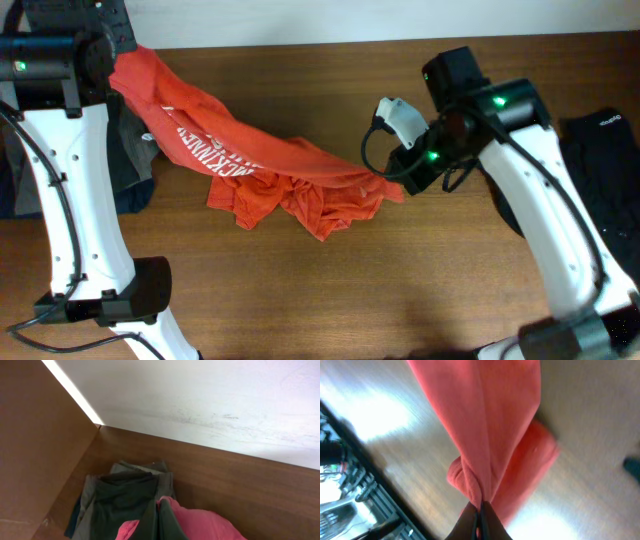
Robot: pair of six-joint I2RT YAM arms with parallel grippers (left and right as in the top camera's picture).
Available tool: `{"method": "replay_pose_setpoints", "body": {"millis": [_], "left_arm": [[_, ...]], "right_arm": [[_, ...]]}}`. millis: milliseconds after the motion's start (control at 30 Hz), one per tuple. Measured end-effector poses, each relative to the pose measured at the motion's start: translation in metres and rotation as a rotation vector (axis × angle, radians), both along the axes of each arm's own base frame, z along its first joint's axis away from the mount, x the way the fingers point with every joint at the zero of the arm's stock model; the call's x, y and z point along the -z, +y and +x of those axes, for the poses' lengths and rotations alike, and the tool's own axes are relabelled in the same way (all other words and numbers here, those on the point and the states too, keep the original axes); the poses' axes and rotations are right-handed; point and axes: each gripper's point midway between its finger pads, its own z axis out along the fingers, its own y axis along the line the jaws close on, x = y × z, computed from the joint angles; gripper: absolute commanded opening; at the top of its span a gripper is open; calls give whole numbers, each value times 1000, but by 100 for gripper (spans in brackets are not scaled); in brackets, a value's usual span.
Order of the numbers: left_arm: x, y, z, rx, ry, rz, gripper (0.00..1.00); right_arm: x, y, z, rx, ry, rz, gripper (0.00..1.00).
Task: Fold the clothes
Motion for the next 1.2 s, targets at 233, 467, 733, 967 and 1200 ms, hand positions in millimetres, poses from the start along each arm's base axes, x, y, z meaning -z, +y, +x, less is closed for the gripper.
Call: {"method": "replay_pose_setpoints", "body": {"millis": [233, 467, 733, 967, 1200], "left_arm": [[0, 0, 0, -9, -7, -16, 1], [5, -23, 6, 96, -10, -105, 0], [52, -67, 34, 226, 99, -180, 0], [129, -98, 72, 270, 244, -190, 0], [137, -102, 78, 276, 249, -190, 0]], "right_arm": [[-8, -78, 35, 305, -90, -127, 9], [108, -102, 76, 404, 139, -315, 8], [165, -123, 116, 505, 120, -434, 11], [162, -151, 125, 588, 70, -515, 24], [165, -142, 121, 591, 130, -403, 39]]}}
